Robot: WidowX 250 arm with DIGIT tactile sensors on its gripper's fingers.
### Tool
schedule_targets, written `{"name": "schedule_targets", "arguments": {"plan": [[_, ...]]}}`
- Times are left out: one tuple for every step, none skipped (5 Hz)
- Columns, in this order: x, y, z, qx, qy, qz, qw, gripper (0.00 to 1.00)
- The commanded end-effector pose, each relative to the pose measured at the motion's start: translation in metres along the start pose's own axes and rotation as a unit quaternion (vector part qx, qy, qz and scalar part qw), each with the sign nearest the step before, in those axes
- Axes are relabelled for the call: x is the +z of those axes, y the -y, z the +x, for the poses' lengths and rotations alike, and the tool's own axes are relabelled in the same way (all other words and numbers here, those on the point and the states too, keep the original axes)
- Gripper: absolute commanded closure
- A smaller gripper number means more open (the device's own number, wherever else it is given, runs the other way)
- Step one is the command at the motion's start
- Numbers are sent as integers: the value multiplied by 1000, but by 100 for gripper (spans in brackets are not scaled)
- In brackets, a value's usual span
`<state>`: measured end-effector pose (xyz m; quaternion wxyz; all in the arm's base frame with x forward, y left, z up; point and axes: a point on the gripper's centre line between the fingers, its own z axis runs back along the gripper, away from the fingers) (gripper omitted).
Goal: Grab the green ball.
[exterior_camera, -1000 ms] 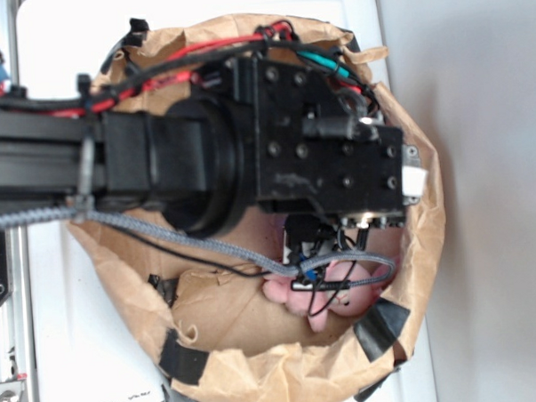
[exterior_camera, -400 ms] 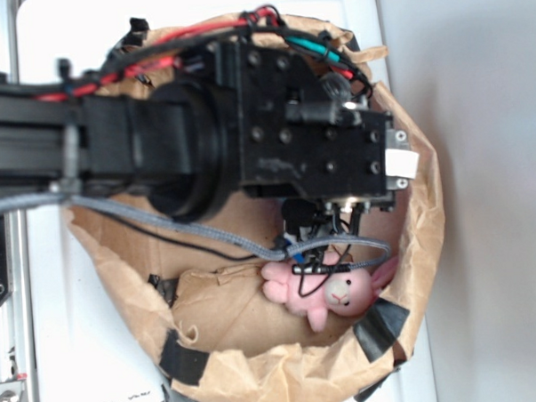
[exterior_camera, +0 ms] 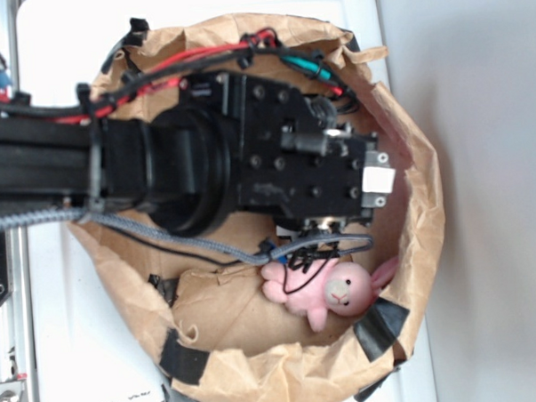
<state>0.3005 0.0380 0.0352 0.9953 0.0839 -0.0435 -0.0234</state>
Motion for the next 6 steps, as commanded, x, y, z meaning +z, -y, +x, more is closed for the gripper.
{"name": "schedule_targets", "arguments": {"plan": [[28,-2,-2,8,39,-16,999,100],[49,-6,-4,11,31,-44,999,100],[81,-16,-2,27,20,-94,995,100],[101,-30,0,39,8,-135,990,100],[103,-32,1,25,3,-141,990,100],[99,-25,0,30,16,-83,996,100]]}}
